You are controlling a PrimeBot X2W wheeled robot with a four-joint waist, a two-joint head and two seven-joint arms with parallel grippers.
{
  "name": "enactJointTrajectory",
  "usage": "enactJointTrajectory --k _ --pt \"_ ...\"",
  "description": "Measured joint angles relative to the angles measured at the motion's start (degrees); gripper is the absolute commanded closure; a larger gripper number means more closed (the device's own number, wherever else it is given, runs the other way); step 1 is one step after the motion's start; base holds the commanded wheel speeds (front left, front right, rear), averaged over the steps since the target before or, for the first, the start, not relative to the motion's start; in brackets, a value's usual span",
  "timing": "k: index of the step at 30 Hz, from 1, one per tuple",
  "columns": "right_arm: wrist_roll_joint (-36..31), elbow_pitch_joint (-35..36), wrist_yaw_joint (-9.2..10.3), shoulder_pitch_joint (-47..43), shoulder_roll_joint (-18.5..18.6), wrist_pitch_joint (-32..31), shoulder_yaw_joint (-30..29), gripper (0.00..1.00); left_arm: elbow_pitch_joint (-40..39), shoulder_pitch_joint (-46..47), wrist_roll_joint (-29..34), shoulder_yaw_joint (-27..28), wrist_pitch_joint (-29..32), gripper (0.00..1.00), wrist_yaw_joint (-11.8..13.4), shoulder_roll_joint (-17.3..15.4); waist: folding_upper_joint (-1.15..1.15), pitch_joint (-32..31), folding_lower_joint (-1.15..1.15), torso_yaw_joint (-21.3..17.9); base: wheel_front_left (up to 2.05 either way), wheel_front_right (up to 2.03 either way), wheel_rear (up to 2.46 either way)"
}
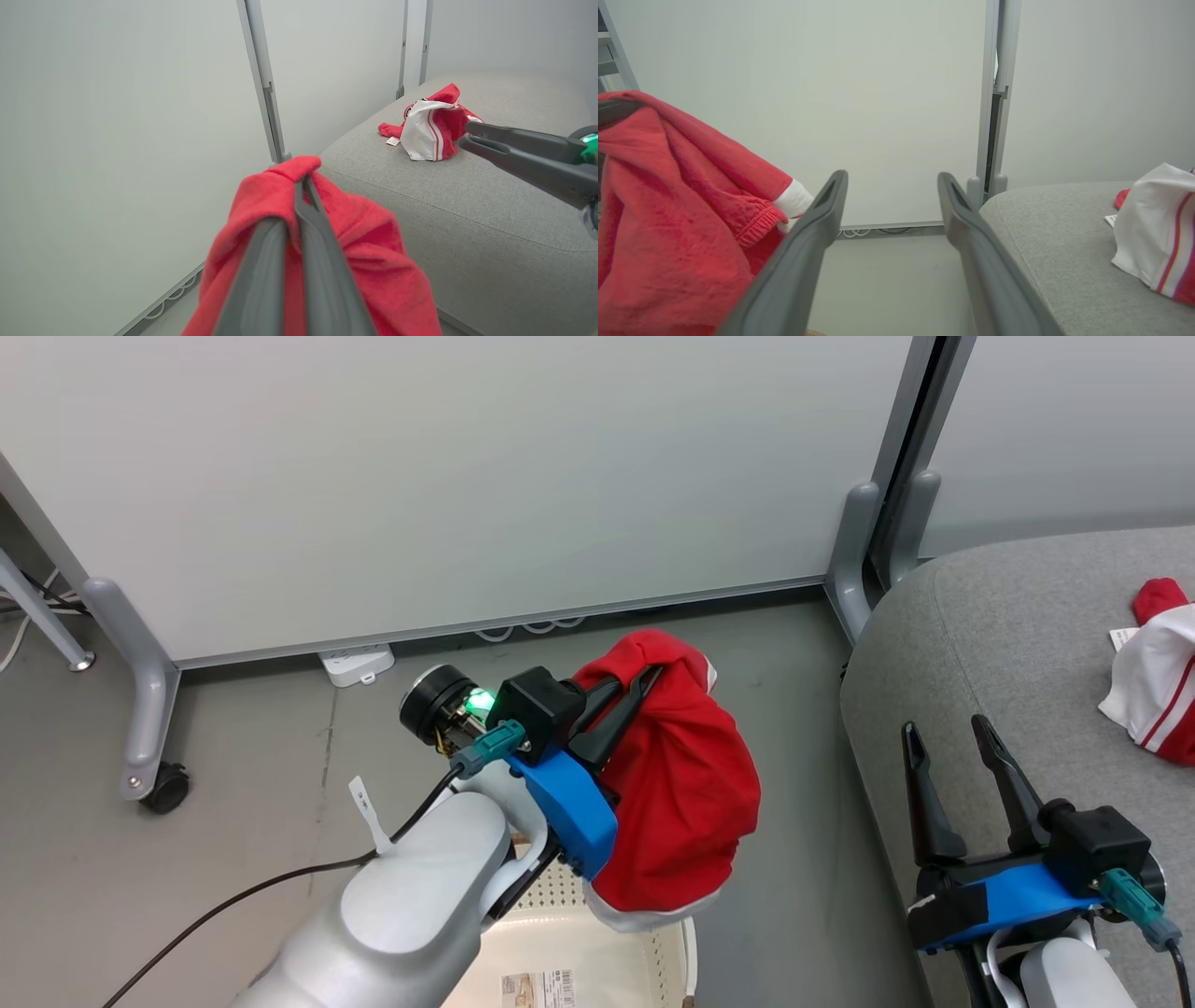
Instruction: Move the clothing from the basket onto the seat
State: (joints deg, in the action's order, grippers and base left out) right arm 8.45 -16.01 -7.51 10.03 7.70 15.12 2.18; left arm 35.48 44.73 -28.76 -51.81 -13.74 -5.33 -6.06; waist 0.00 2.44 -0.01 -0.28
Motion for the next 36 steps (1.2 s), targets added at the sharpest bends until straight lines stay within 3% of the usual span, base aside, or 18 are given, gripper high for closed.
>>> enactJointTrajectory --k 12,25,36 --pt "0.29 1.43 0.00 -0.94 0.40 0.01 2.65 0.00 -1.35 -0.03 -0.70 -0.34 0.55 1.00 0.65 -0.24 0.00 -0.44 0.01 -0.04 0.00 0.00 0.00" --pt "2.25 1.87 -0.01 1.85 3.16 0.01 15.37 0.00 -1.54 0.44 -1.02 -0.74 0.47 1.00 0.88 -0.03 0.00 0.74 0.01 0.42 0.00 0.00 0.00" --pt "2.94 -2.74 0.00 8.73 3.05 0.01 23.90 0.00 -1.52 1.11 -1.01 -2.12 0.02 1.00 0.88 1.16 0.00 1.89 0.01 1.76 0.00 0.00 0.00"
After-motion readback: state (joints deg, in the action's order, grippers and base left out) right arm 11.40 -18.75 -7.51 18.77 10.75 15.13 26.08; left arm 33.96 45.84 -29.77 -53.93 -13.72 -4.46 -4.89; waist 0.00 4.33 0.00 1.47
